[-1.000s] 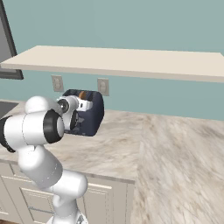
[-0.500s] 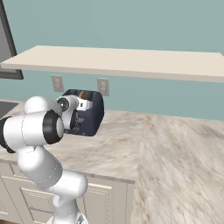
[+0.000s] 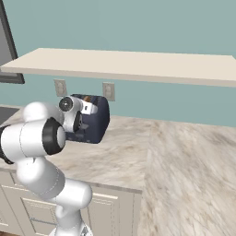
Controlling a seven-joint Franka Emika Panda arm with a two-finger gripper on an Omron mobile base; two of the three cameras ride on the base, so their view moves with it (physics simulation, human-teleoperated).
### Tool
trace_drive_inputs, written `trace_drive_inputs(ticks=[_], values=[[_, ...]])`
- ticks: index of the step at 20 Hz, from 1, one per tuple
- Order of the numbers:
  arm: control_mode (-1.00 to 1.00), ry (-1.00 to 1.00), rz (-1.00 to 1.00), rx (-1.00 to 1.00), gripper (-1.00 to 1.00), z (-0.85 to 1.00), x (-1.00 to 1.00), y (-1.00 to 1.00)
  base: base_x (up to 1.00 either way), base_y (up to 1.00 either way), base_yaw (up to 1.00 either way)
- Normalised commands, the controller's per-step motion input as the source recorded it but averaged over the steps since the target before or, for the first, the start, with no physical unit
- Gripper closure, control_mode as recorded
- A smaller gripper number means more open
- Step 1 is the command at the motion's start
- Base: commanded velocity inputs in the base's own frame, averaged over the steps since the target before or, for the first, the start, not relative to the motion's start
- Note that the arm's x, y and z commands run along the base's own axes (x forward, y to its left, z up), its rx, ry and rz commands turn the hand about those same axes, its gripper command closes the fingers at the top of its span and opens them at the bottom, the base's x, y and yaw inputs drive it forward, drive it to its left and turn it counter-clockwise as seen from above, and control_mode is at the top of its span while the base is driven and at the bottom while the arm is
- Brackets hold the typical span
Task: Start the toaster. Once the lever pops up, take the bread to the plate on the dining counter.
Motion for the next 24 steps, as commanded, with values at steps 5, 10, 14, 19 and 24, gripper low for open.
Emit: trace_drive_inputs(ticks=[5, 10, 14, 19, 24], values=[[-1.00, 0.04, 0.00, 0.00, -1.00, 0.00, 0.02, 0.00, 0.00, 0.00, 0.00], [-1.00, 0.03, 0.00, -0.01, -1.00, 0.00, 0.09, 0.00, 0.00, 0.00, 0.00], [-1.00, 0.01, 0.00, 0.00, -1.00, 0.00, 0.08, 0.00, 0.00, 0.00, 0.00], [-1.00, 0.01, 0.00, 0.00, -1.00, -0.01, 0.03, 0.00, 0.00, 0.00, 0.00], [-1.00, 0.01, 0.00, 0.00, -1.00, -0.08, 0.02, 0.00, 0.00, 0.00, 0.00]])
